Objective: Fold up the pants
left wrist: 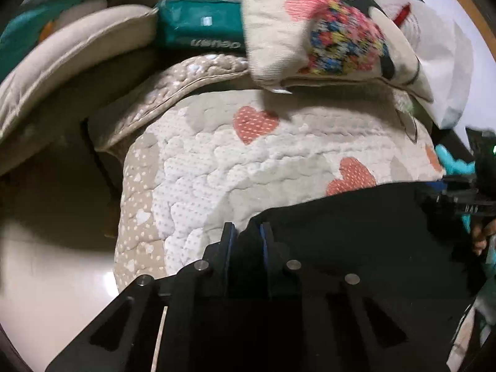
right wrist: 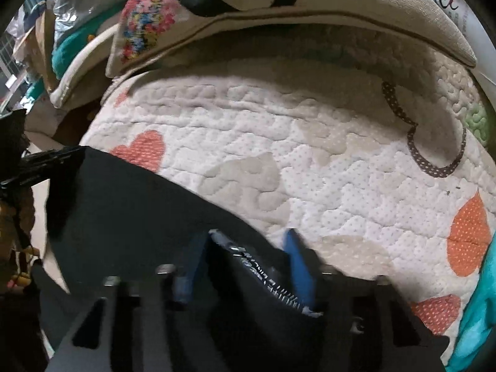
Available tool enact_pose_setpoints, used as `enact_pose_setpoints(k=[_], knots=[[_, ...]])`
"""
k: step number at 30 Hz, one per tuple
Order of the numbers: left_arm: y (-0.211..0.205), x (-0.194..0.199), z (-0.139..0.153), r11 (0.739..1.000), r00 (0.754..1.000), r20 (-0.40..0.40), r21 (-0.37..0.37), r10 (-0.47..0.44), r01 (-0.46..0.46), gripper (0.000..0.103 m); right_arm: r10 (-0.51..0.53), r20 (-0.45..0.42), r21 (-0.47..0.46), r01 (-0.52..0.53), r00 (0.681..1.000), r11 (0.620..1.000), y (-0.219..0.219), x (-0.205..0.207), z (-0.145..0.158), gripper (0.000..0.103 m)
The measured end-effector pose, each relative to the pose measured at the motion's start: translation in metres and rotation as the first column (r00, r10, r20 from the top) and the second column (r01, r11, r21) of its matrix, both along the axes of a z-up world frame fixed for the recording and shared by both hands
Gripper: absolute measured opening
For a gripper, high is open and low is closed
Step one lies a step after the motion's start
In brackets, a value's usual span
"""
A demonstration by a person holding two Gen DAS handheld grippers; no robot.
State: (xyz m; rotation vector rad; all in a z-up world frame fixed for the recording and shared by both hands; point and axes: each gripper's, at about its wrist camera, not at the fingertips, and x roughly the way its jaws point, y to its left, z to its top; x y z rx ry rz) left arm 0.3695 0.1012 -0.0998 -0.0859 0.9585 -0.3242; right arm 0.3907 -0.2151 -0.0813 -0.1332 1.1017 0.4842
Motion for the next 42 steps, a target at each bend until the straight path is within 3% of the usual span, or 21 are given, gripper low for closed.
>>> enact_pose_setpoints(k=[2,4,12,20,26,34,39,42], knots=[[-0.004,-0.007,0.007,1.0,1.0,0.018,0.026,-0.01,0.009,0.015,0.001,0.014,-0.013,-0.001,1.0,1.0,0.008,-0.005,0.005,0.014],[-0.011,-0.013,0.017,1.0,0.999,0.038,0.029,-0.013,0.012,0.015,0.001,0.028,-0.023,0.0,1.0,1.0,0.014,-0.012,0.011,0.012],[-0.008,-0.072,0.068,0.998,0.988,0.152,0.049,-0.036,0.028,0.015,-0.022,0.085,-0.015,0.024,0.996,1.0,0.013,-0.057,0.046,0.009],[-0.006,-0.166,0.088,0.995,0.979,0.197,0.088,-0.06,0.044,0.015,0.033,0.09,-0.066,-0.027,0.995,0.997,0.014,-0.155,0.058,0.009],[-0.008,-0.234,0.072,0.992,0.984,0.158,0.112,-0.079,0.061,0.015,0.102,0.031,-0.144,-0.097,0.994,0.985,0.019,-0.241,0.033,0.009],[-0.026,-0.297,0.027,0.954,0.992,-0.014,0.273,-0.124,0.123,0.02,0.141,-0.097,-0.225,-0.16,0.985,0.961,0.021,-0.309,-0.015,0.011],[-0.008,-0.314,0.045,0.974,0.998,-0.018,0.218,-0.061,0.064,0.024,0.124,-0.142,-0.255,-0.157,0.982,0.954,0.019,-0.326,-0.021,0.016],[0.01,-0.321,0.059,0.981,1.0,-0.006,0.192,0.008,-0.007,0.025,0.087,-0.145,-0.249,-0.122,0.986,0.961,0.011,-0.329,-0.015,0.03]])
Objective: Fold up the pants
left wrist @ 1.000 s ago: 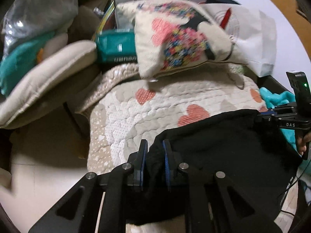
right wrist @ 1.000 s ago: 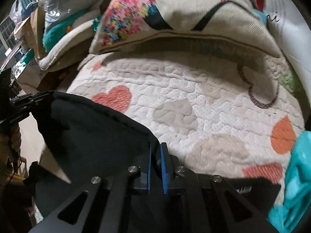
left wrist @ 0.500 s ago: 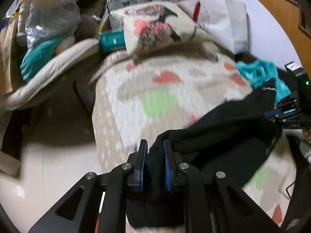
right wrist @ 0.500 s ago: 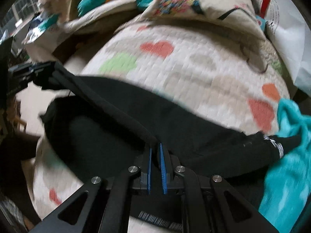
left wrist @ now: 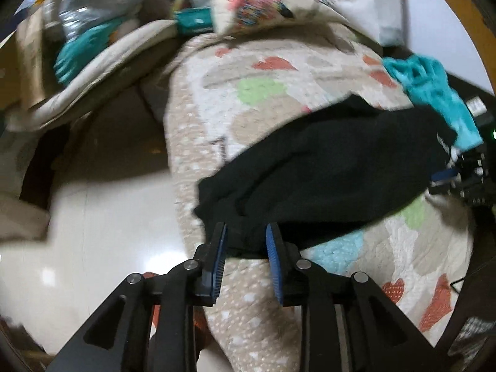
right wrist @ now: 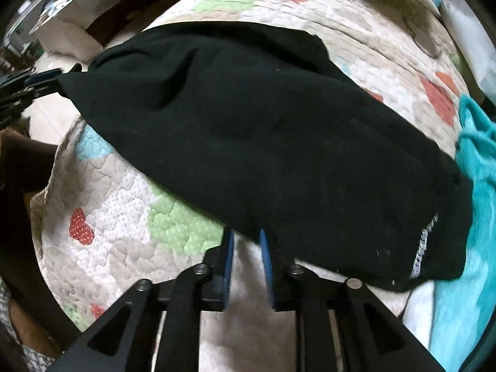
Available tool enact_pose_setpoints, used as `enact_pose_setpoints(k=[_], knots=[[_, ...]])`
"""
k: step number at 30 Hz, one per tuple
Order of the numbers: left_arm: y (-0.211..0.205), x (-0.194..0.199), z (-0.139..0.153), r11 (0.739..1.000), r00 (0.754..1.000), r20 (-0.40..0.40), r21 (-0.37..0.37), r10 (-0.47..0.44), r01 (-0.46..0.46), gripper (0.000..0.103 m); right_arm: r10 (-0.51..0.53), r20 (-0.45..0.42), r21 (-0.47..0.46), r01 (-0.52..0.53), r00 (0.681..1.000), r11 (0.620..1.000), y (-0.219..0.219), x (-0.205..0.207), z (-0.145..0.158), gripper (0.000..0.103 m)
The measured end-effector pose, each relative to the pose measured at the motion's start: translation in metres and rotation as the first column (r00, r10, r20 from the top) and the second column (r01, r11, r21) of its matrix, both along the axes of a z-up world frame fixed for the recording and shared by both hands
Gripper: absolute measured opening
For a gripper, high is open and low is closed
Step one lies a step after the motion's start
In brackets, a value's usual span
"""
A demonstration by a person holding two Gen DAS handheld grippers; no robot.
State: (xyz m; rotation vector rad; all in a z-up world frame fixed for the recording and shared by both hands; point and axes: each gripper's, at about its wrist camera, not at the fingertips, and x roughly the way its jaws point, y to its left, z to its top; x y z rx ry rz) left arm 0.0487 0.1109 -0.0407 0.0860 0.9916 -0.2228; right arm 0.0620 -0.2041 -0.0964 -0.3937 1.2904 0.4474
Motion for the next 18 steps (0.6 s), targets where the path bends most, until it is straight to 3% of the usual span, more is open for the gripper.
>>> enact_pose_setpoints(k=[3,5,8,13,16,18], knots=[[0.027,0.002,0.015,0.99,0.993,0.006,-0.068,0.121,-0.12,0.034,-0.019,0.021,0.043,0.018,1.0,0.999,-0.008,-0.007,0.017,0.047],[0.044,0.011,0.017,0.967,0.977,-0.016,-0.138,0.214,-0.214,0.034,-0.03,0.037,0.072,0.027,0.999,0.997,-0.01,-0.009,0.029,0.049],[0.049,0.028,0.009,0.934,0.953,-0.079,-0.188,0.293,-0.303,0.034,-0.046,0.076,0.09,0.039,0.996,0.995,-0.012,-0.004,0.044,0.049],[0.021,0.052,-0.033,0.917,0.924,-0.207,-0.175,0.322,-0.359,0.034,-0.092,0.125,0.128,0.076,0.988,0.989,-0.005,0.022,0.056,0.049],[0.002,0.053,-0.063,0.941,0.929,-0.224,-0.1,0.295,-0.323,0.034,-0.13,0.156,0.145,0.107,0.979,0.984,0.001,0.053,0.06,0.049],[-0.005,0.051,-0.075,0.956,0.939,-0.194,-0.023,0.283,-0.293,0.043,-0.145,0.179,0.15,0.119,0.973,0.981,0.006,0.072,0.061,0.049]])
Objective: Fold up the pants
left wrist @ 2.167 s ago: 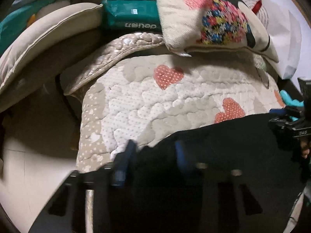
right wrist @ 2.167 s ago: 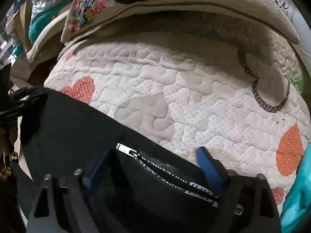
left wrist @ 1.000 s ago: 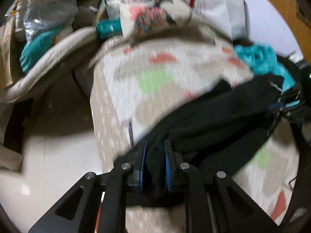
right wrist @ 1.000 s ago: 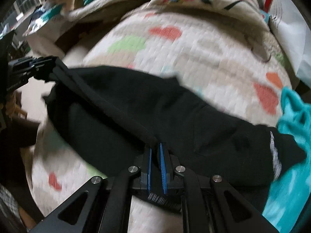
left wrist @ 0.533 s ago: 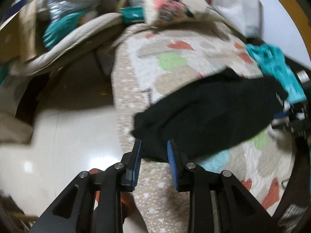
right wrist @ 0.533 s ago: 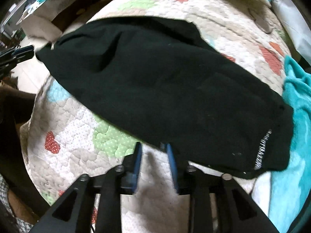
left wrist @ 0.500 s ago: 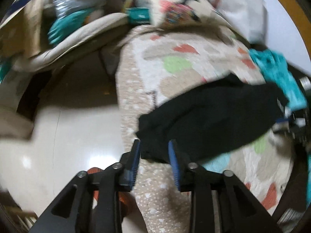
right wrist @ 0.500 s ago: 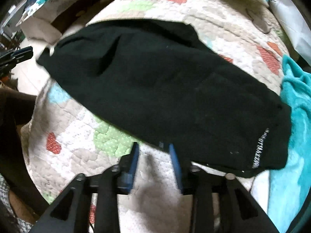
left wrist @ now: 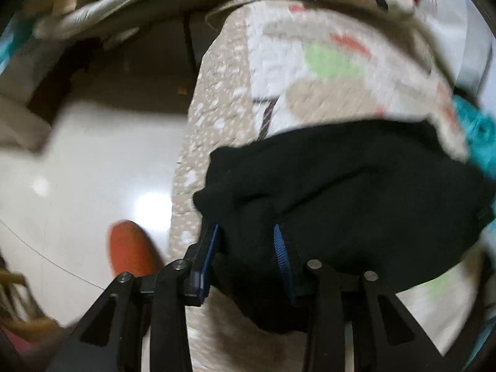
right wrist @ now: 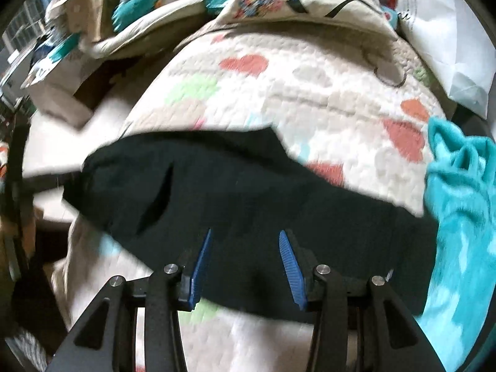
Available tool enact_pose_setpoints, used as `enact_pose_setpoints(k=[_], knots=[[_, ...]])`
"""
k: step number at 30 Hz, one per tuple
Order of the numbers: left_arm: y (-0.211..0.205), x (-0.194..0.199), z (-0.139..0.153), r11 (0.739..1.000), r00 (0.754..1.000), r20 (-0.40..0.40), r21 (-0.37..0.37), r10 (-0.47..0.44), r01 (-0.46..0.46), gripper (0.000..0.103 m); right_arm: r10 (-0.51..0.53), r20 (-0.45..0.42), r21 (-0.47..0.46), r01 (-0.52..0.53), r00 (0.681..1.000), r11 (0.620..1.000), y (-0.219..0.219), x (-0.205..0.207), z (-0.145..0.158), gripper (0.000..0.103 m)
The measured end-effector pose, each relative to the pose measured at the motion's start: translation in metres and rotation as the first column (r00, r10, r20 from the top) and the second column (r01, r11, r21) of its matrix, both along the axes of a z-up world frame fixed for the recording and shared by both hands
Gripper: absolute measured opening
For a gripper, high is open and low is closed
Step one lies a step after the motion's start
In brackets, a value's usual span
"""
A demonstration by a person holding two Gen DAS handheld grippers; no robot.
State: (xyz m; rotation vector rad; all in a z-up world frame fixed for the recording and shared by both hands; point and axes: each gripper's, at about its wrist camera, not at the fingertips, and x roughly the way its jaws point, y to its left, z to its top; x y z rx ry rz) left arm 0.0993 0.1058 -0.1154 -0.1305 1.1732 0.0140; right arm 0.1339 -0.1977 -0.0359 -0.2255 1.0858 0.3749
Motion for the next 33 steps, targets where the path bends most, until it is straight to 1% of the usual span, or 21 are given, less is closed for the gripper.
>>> enact_pose_setpoints(k=[2,4,6,8,11,12,13,14,17,19,21,22,24,25,26,27,29,30,31,32,33], knots=[[0.003,0.0,-0.002,1.0,1.0,0.016,-0.003,0.011,-0.011,0.047,-0.009,0.023,0.009,0.009,1.0,1.0,0.005,0.023,-0.002,0.052],[0.01,0.001,-0.004,0.999,1.0,0.014,-0.035,0.017,-0.017,0.047,-0.012,0.044,0.014,0.012,0.999,1.0,0.012,0.046,-0.007,0.066],[0.017,0.001,-0.007,0.997,0.999,0.003,-0.073,0.038,-0.037,0.048,-0.015,0.047,0.02,0.014,0.999,1.0,0.019,0.071,-0.016,0.072],[0.021,0.004,-0.008,0.993,0.998,-0.007,-0.103,0.056,-0.057,0.049,-0.016,0.029,0.007,0.016,0.999,1.0,0.025,0.091,-0.028,0.072],[0.021,0.008,-0.007,0.991,0.998,-0.01,-0.114,0.069,-0.07,0.049,-0.024,-0.014,0.002,0.024,1.0,1.0,0.031,0.114,-0.045,0.072],[0.02,0.01,-0.007,0.991,0.997,-0.01,-0.114,0.073,-0.074,0.049,-0.024,-0.039,0.016,0.025,0.999,1.0,0.031,0.117,-0.05,0.064],[0.02,0.011,-0.007,0.991,0.997,-0.009,-0.113,0.076,-0.077,0.049,-0.02,-0.082,0.043,0.023,0.996,0.999,0.031,0.122,-0.055,0.023],[0.02,0.011,-0.007,0.991,0.997,-0.009,-0.112,0.077,-0.078,0.049,-0.021,-0.108,0.046,0.026,0.994,0.999,0.033,0.126,-0.058,0.008],[0.018,0.014,-0.008,0.992,0.997,-0.003,-0.098,0.083,-0.082,0.049,-0.023,-0.075,-0.022,0.021,0.997,1.0,0.039,0.134,-0.056,0.008],[0.017,0.016,-0.008,0.992,0.996,0.0,-0.092,0.086,-0.086,0.049,-0.052,-0.032,-0.065,0.05,0.998,0.997,0.04,0.141,-0.053,0.001],[0.017,0.016,-0.008,0.993,0.996,0.002,-0.081,0.091,-0.091,0.054,-0.102,0.014,-0.106,0.103,0.995,0.989,0.036,0.151,-0.049,0.001],[0.018,0.016,-0.008,0.992,0.995,0.001,-0.077,0.097,-0.096,0.057,-0.127,0.049,-0.147,0.133,0.991,0.98,0.034,0.154,-0.047,0.001],[0.024,0.015,-0.009,0.988,0.994,-0.006,-0.103,0.113,-0.113,0.058,-0.166,0.105,-0.21,0.185,0.981,0.96,0.032,0.157,-0.044,0.001],[0.027,0.014,-0.009,0.985,0.992,-0.012,-0.12,0.122,-0.122,0.058,-0.172,0.106,-0.194,0.19,0.979,0.962,0.031,0.155,-0.041,0.002],[0.031,0.013,-0.01,0.981,0.991,-0.018,-0.139,0.133,-0.134,0.059,-0.174,0.088,-0.163,0.186,0.981,0.969,0.03,0.153,-0.038,0.002],[0.035,0.011,-0.01,0.976,0.989,-0.026,-0.16,0.145,-0.147,0.061,-0.167,0.064,-0.124,0.174,0.984,0.977,0.033,0.147,-0.035,0.007],[0.045,0.008,-0.013,0.961,0.983,-0.051,-0.207,0.177,-0.184,0.063,-0.137,0.059,-0.096,0.142,0.989,0.985,0.042,0.137,-0.029,0.029],[0.05,0.006,-0.015,0.953,0.979,-0.063,-0.228,0.191,-0.201,0.065,-0.115,0.066,-0.093,0.121,0.991,0.988,0.05,0.13,-0.026,0.052],[0.053,0.005,-0.016,0.943,0.976,-0.075,-0.253,0.206,-0.218,0.065,-0.081,0.078,-0.089,0.088,0.994,0.992,0.059,0.12,-0.023,0.065],[0.058,0.004,-0.018,0.928,0.971,-0.091,-0.286,0.221,-0.238,0.065,-0.052,0.082,-0.086,0.06,0.995,0.994,0.069,0.112,-0.021,0.066],[0.064,0.001,-0.021,0.904,0.964,-0.114,-0.335,0.239,-0.264,0.065,-0.023,0.077,-0.085,0.03,0.997,0.996,0.081,0.105,-0.02,0.066]])
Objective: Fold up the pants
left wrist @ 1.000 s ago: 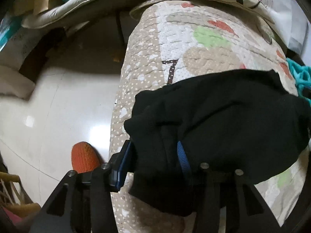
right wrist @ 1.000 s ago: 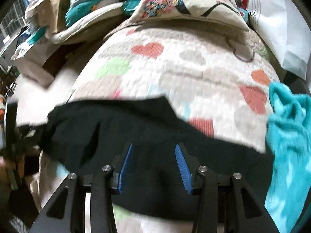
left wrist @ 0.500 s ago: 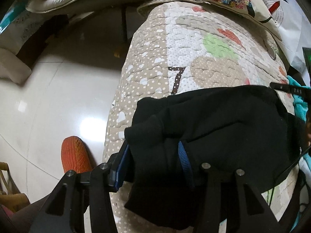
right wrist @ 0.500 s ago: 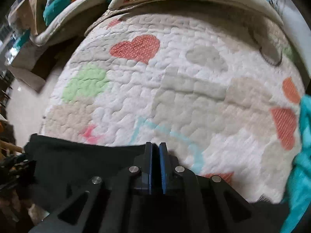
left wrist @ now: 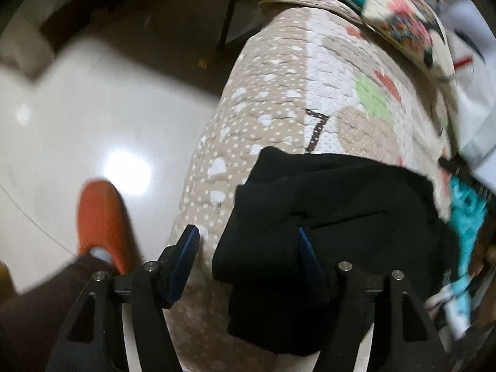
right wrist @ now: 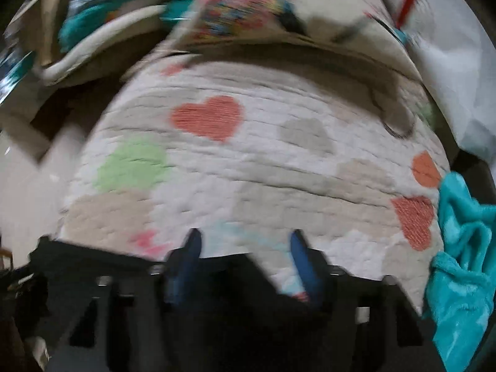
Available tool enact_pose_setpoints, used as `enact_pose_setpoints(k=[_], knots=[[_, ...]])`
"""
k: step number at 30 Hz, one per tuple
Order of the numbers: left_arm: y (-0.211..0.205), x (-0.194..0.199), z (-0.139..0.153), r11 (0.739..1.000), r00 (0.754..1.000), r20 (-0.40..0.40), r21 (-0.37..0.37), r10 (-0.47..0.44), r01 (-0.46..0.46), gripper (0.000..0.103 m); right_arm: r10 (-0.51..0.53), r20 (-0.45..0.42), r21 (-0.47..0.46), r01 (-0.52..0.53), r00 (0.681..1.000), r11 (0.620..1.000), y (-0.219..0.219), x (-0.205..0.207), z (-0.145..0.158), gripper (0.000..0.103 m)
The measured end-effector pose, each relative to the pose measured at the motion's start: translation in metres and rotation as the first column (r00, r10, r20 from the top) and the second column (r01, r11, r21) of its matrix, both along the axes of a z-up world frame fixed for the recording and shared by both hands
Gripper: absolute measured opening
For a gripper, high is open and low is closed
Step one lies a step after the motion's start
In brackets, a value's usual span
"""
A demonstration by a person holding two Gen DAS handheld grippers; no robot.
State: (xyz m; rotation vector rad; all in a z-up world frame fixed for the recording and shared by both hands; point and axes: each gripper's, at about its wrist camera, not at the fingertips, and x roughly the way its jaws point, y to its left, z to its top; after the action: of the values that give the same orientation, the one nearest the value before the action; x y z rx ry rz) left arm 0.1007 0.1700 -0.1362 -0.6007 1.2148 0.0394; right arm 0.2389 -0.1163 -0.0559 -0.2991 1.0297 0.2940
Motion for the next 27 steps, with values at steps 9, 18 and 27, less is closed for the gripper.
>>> enact_pose_setpoints(k=[9,18,27], knots=[[0.063,-0.024,0.002,0.956,0.965,-0.019,-0.131,0.262,-0.262,0.064,0.276,-0.068,0.043,-0.274,0.959,0.961,0.117,-0.06,-0.009,0.066],[0.105,-0.045,0.004,0.895,0.917,-0.006,-0.214,0.4,-0.391,0.064,0.534,-0.099,-0.051,-0.54,0.84,0.84,0.214,-0.104,-0.038,0.067],[0.117,-0.052,0.018,0.879,0.9,0.04,-0.237,0.434,-0.413,0.064,0.644,-0.167,-0.215,-0.665,0.746,0.715,0.253,-0.125,-0.081,0.015]])
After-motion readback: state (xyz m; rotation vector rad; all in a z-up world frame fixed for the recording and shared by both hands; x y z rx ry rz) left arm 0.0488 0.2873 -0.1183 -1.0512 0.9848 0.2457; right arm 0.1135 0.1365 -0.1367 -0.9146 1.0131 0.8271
